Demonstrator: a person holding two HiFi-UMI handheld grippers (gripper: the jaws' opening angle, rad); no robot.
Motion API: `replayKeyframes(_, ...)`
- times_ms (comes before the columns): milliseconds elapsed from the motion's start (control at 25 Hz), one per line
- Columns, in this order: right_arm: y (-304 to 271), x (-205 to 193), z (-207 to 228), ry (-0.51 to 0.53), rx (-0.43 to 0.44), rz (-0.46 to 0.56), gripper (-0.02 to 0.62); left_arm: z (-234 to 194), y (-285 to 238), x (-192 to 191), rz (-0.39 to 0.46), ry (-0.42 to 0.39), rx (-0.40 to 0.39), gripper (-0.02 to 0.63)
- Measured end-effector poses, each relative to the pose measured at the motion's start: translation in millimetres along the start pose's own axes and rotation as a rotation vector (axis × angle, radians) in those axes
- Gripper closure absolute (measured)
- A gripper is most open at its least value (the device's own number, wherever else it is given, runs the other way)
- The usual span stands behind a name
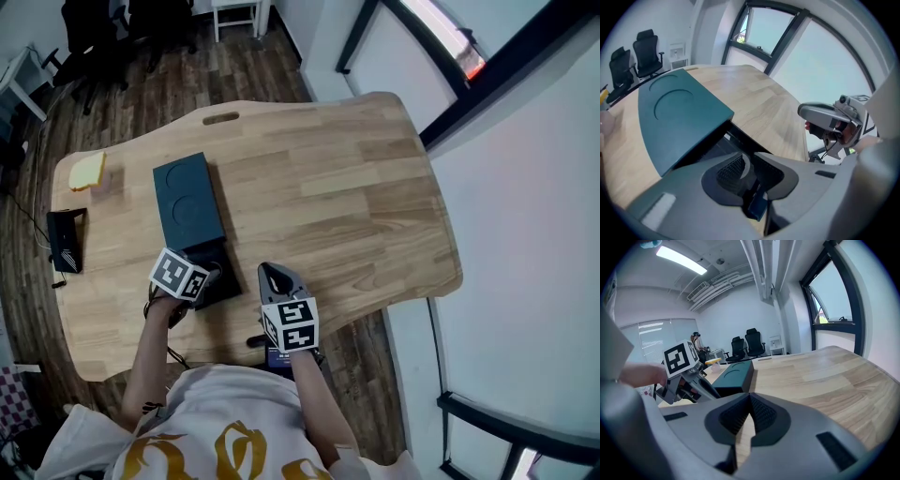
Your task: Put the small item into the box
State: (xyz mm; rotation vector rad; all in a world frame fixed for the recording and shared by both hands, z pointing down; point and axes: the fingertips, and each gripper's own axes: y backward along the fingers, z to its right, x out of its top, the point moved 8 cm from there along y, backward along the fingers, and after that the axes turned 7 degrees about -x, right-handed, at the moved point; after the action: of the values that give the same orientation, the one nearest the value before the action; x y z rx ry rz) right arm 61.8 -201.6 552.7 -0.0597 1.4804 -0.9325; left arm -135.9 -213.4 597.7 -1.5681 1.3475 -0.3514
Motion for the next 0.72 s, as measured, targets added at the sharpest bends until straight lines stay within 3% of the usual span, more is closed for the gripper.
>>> replayKeyframes(200,17.5,4.2,-12.5,0.041,-0.013,0.026,0.591,8.2,23.0,-7.5,0.232,0.085,-0.042,0.537)
replayKeyframes(480,36.9,11.5,-23.3,0.062,-0.056,0.091,0.591,23.1,60.7,-22.3,0.433,0.049,0.022,0.601)
replayKeyframes(720,59.2,26.1,-30.3,0.004,-0.059,0.186,0.591,43.9,102.5,-27.0,0.781,0.031,-0.019,0.603)
